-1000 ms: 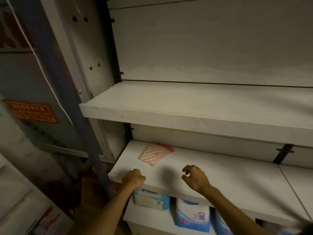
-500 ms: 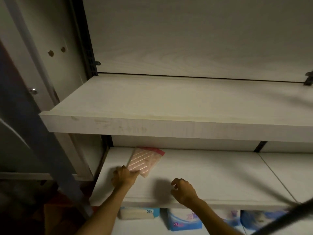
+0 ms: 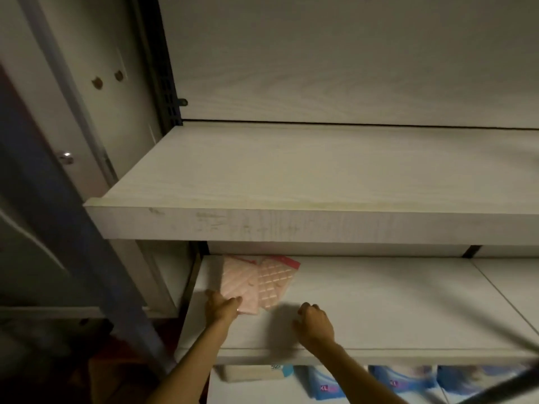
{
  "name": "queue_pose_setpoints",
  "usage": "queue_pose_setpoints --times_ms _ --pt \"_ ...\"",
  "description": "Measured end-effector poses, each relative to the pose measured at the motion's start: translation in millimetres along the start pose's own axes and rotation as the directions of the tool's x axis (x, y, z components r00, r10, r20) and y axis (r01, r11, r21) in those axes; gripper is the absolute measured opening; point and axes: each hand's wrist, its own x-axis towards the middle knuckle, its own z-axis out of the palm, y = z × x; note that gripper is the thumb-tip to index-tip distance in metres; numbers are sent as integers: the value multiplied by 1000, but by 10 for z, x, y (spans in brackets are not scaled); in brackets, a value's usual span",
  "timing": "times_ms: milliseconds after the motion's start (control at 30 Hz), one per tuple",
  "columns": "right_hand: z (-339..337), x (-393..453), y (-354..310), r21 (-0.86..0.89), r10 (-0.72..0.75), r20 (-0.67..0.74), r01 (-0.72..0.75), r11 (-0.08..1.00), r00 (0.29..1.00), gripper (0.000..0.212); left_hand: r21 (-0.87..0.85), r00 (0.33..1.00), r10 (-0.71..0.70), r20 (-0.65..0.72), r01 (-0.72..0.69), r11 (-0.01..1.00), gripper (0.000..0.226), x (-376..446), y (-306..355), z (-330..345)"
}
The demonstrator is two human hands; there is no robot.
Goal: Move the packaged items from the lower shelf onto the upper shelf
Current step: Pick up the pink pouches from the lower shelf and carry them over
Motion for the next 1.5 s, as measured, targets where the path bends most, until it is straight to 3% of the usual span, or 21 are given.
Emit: queue_pose_setpoints --times_ms 67,133,233,367,467,600,767,833,967,1067,1167,1267,1367,1500 --pt "54 86 -206 8 53 -17 -53 999 998 49 -171 998 -47 48 54 984 43 -41 -60 -133" --pt "91 175 -407 13 158 -26 -158 987 987 77 -259 995 -56 87 77 963 34 -67 -152 -253" --pt "109 271 -641 6 303 -32 -303 953 952 106 -359 992 -101 72 120 926 33 -77 -251 -366" --pt "196 436 -720 15 368 -81 -368 930 926 117 -413 990 -115 79 137 900 38 -113 -223 -385" --pt "106 538 -650 85 412 -65 -407 910 909 101 -395 995 -51 80 79 915 32 -205 -114 -421" --pt "-203 490 -279 160 411 34 -411 898 911 54 -352 992 0 122 44 935 39 -318 -66 -443" --pt "-379 326 136 107 413 -22 -408 907 911 33 -312 975 16 221 56 948 37 -486 -85 -249" --pt "-380 351 141 48 437 -42 -435 899 899 49 -321 970 7 242 73 944 39 -565 -96 -174" --pt "-252 311 47 -94 411 -29 -412 906 911 115 -340 967 23 254 67 938 39 -645 -111 -142" --pt "-176 287 95 -164 386 -49 -389 906 921 115 -376 966 16 259 85 923 35 -659 -115 -144" --pt "-256 349 171 -88 435 -15 -435 896 900 109 -387 950 21 310 106 916 37 -699 -101 -170" --pt "-394 372 332 151 340 48 -343 927 939 66 -395 924 34 381 129 910 41 -776 -89 -147" --pt "-533 180 610 625 240 172 -295 723 955 44 -399 896 65 440 130 908 47 -927 -30 -65" --pt "-614 -257 1165 863 179 103 -177 472 979 35 -366 845 99 526 120 923 53 -1154 -39 154"
